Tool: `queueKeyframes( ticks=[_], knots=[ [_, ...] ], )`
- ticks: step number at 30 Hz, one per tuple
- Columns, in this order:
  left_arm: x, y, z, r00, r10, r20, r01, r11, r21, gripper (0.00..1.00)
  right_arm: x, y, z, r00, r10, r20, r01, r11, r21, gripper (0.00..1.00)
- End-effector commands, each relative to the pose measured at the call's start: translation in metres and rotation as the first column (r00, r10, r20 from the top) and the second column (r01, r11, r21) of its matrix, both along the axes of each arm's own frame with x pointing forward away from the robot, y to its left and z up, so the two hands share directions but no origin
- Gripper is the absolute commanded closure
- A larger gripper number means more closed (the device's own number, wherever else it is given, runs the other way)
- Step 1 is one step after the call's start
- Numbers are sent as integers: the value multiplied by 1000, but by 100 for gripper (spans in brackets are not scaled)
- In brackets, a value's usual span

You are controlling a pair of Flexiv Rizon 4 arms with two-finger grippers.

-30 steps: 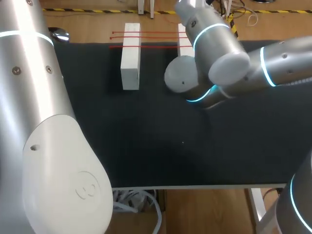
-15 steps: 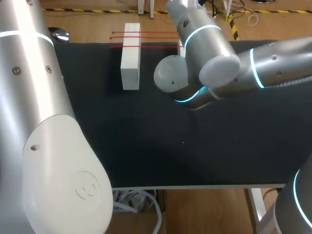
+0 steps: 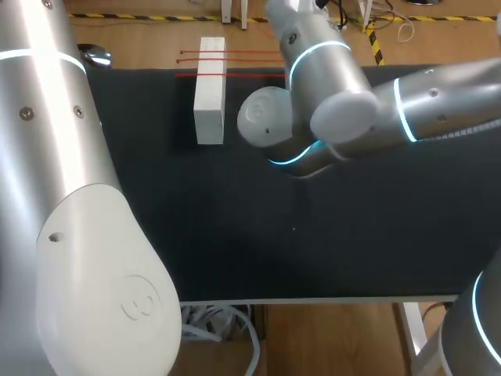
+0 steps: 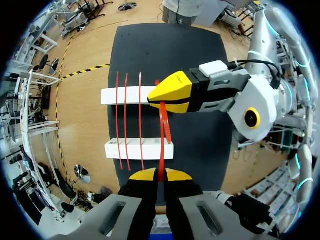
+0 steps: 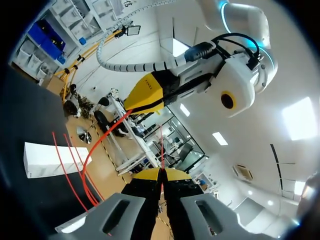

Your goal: Grab the tape and strap the tape.

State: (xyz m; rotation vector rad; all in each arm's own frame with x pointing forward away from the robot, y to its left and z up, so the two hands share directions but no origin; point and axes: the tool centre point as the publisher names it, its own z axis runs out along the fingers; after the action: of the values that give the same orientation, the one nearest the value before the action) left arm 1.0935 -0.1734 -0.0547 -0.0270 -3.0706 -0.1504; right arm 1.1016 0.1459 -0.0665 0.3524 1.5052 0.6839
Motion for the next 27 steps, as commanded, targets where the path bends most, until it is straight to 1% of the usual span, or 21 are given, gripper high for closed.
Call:
queueKeyframes(
  ticks=[1, 4, 15, 27],
  knots=[
    [2, -1, 2, 1000, 0, -7, 0, 1000, 6, 100, 0, 6, 2, 1000, -27, -9, 27, 999, -29, 100],
    [2, -1, 2, 1000, 0, -7, 0, 1000, 6, 100, -2, 8, 3, 999, -43, -10, 42, 998, -56, 100],
    [2, -1, 2, 1000, 0, -7, 0, 1000, 6, 100, 2, 9, 7, 993, -113, 18, 115, 990, -77, 100],
    [2, -1, 2, 1000, 0, -7, 0, 1000, 6, 100, 4, 17, 0, 995, -100, 18, 101, 989, -109, 100]
  ],
)
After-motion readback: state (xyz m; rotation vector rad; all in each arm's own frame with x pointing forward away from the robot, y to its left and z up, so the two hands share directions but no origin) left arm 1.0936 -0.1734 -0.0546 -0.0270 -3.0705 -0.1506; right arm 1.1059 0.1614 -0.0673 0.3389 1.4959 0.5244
